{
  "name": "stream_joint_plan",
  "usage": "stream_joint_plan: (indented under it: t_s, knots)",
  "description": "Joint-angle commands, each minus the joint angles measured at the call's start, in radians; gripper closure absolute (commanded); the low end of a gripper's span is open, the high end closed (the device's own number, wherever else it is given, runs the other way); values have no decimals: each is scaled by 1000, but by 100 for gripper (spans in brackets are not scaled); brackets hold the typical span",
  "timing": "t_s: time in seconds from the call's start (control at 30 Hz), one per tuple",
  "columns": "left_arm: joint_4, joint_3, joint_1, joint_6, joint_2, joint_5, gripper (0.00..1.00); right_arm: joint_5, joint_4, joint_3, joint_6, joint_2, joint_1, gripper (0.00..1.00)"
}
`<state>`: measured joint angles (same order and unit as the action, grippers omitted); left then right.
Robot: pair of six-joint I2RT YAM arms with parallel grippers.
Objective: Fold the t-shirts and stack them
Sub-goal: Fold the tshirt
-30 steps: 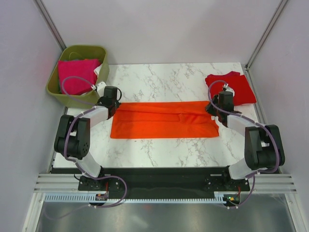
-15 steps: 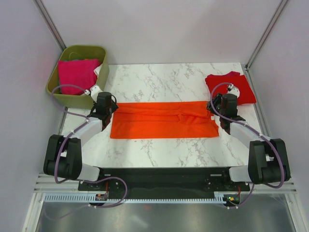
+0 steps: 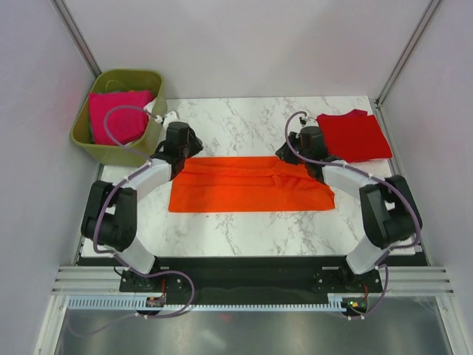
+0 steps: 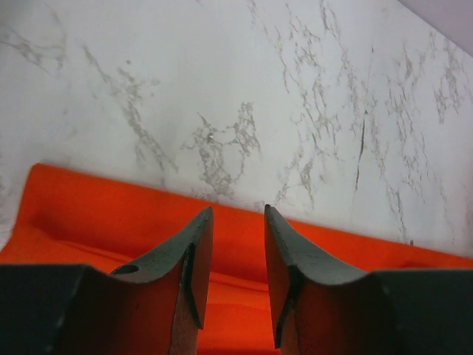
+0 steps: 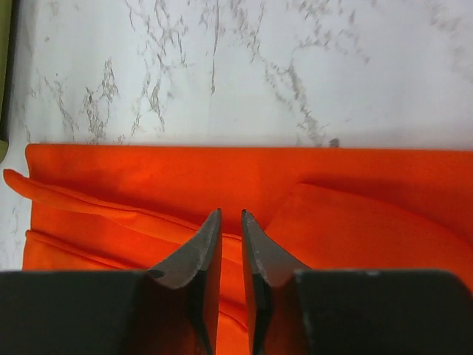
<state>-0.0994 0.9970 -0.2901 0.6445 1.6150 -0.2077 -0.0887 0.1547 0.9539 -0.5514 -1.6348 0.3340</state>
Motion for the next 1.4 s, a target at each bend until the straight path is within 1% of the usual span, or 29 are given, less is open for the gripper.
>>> stream_joint_plan:
  t_s: [0.0, 0.03, 0.07, 0.13, 0.17, 0.27, 0.3, 0.37, 0.47, 0.53, 0.6, 0.7, 0.87, 1.03, 1.27, 1.37]
  knots:
    - [7, 74, -59, 24, 57, 50, 60, -94, 54, 92, -96, -112, 43, 79]
    - [4, 86, -84, 29, 71, 54, 60, -104, 54, 112, -104, -158, 52, 83]
    - [4, 98, -92, 30, 91, 66, 60, -112, 48, 130, -108, -178, 62, 91]
    - [6, 139, -109, 38, 143, 108, 61, -115, 42, 172, -104, -221, 86, 99]
    - [6, 155, -112, 41, 160, 131, 62, -114, 26, 184, -101, -235, 94, 100]
    - [29, 235, -130, 14, 238, 229, 66, -129, 11, 215, -101, -281, 111, 100]
    - [82, 291, -133, 3, 264, 258, 67, -135, 9, 220, -102, -292, 117, 100]
    - [122, 334, -139, -5, 321, 287, 74, -147, -1, 230, -107, -316, 119, 100]
    - [155, 376, -144, -3, 361, 324, 81, -161, 2, 238, -117, -341, 123, 100]
    - [159, 394, -153, -12, 373, 321, 90, -161, -1, 253, -119, -359, 122, 100]
    - [167, 408, -156, -16, 396, 333, 98, -172, -1, 263, -122, -372, 122, 100]
    - [214, 468, -156, -20, 443, 381, 98, -178, -1, 269, -127, -384, 125, 100]
    - [294, 517, -162, -34, 496, 464, 98, -195, -27, 275, -134, -392, 125, 100]
    - [446, 623, -172, -66, 583, 468, 98, -221, -43, 244, -131, -359, 125, 100]
    - [530, 690, -172, -78, 638, 462, 98, -236, -66, 163, -140, -289, 137, 100]
    - [535, 695, -172, -78, 638, 456, 98, -229, -58, 85, -148, -225, 154, 100]
